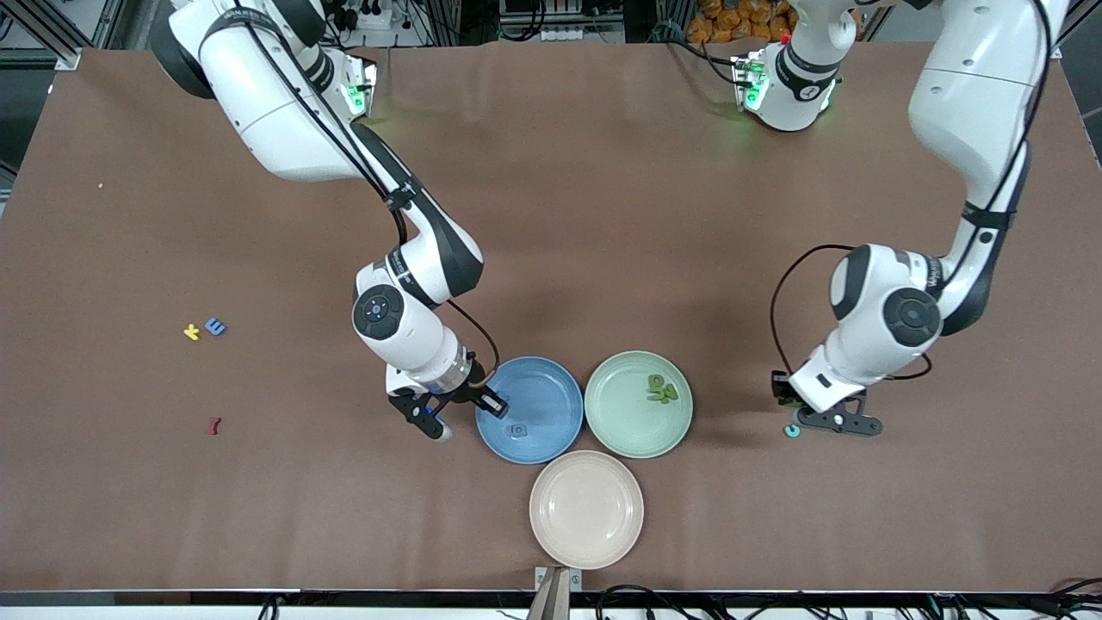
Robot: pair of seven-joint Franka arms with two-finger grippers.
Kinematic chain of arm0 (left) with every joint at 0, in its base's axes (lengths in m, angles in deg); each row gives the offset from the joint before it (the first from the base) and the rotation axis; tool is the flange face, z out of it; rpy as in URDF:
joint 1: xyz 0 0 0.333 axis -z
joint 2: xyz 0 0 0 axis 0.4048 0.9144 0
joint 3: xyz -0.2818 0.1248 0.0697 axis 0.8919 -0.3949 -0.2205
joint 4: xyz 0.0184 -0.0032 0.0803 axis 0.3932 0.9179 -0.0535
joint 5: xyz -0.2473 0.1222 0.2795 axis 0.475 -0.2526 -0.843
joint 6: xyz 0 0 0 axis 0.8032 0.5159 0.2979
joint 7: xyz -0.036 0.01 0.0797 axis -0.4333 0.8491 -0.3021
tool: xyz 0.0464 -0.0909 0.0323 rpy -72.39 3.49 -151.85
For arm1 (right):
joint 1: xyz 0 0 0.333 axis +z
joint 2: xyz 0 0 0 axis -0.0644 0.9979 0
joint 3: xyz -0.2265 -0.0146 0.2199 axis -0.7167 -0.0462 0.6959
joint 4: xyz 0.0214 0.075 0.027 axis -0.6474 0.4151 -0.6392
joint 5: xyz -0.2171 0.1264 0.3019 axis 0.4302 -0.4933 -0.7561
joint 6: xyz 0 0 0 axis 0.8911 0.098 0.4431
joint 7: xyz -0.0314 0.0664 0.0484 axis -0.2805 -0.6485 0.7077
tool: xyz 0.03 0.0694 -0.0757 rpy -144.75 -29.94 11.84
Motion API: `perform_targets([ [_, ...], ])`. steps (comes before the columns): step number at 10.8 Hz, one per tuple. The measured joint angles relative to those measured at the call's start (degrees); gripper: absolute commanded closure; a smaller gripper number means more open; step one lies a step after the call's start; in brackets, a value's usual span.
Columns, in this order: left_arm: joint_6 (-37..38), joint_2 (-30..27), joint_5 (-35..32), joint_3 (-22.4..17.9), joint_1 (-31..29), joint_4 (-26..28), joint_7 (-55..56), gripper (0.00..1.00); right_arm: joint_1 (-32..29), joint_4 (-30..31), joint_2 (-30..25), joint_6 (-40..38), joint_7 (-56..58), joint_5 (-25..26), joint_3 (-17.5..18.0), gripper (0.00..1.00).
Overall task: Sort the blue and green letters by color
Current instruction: 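Drop the green B into the green plate while the right gripper drops the c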
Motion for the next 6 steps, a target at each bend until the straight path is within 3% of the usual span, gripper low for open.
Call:
perform_targets([
  [4,0.05,0.78,5.79,-8.36,17.62,-2.37,20.19,1.0,0.0,-0.26,0.89,0.93,0.59,-0.16,-0.25,0.0],
  [6,0.07,2.21,8.33,-10.69,23.18,-4.48,25.68,1.0,-0.77,-0.2,0.96,-0.5,5.09,0.59,-1.05,0.0],
])
